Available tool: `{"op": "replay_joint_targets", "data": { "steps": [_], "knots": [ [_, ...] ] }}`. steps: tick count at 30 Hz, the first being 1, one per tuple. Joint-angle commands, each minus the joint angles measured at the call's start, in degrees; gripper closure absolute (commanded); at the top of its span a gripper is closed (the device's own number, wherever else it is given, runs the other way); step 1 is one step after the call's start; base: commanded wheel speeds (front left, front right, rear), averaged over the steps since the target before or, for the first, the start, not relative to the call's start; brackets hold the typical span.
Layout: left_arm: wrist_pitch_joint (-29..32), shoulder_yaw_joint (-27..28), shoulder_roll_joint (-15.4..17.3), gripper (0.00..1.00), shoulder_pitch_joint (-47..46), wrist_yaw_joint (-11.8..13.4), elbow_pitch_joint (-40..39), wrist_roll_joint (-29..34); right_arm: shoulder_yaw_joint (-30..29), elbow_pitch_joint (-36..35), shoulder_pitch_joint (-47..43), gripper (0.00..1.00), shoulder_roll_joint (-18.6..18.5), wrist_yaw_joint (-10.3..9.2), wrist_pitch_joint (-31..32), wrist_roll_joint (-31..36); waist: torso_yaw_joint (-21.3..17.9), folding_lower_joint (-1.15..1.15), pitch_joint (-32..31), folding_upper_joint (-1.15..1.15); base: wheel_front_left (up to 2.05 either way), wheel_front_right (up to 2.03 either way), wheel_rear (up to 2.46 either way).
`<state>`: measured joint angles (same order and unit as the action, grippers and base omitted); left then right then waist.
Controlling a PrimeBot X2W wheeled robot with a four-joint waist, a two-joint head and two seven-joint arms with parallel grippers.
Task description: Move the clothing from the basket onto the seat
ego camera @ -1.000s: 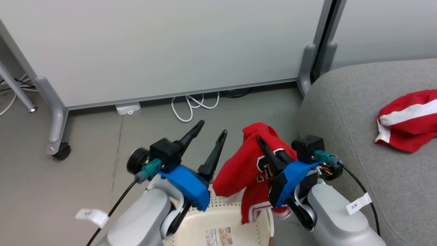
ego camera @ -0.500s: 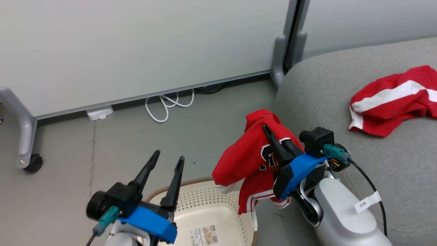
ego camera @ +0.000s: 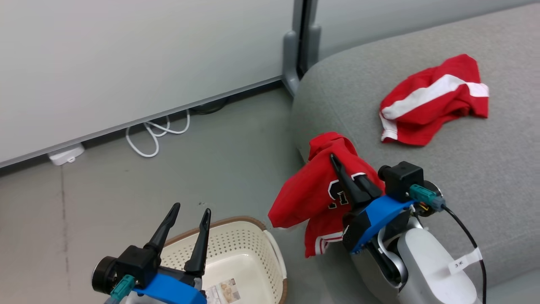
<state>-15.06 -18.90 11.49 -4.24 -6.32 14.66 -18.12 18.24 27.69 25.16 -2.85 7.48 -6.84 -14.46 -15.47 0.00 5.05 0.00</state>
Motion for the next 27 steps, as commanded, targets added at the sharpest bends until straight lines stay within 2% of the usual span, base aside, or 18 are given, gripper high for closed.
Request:
{"op": "replay_joint_targets", "data": {
  "steps": [1,12,27],
  "knots": [
    [-0.17,0.54,-0.25,0.0,0.03,-0.39,-0.14,0.78,-0.61,-1.49,-1.31,1.0,-0.07,0.03,0.52,0.41,-2.27,0.0,0.66,0.0,0.0,0.0,0.0],
    [-0.17,1.21,-0.68,0.0,-1.16,-1.16,0.44,2.11,-2.7,-6.62,-4.79,1.0,-0.06,0.03,1.93,0.33,-6.59,0.0,2.22,0.0,0.0,0.0,0.0],
    [-0.17,-0.03,-0.26,0.0,-2.53,-1.31,0.63,2.16,-4.7,-8.46,-5.23,1.0,-0.05,0.03,2.32,0.4,-6.4,0.0,3.64,0.0,0.0,0.0,0.0]
  ]
}}
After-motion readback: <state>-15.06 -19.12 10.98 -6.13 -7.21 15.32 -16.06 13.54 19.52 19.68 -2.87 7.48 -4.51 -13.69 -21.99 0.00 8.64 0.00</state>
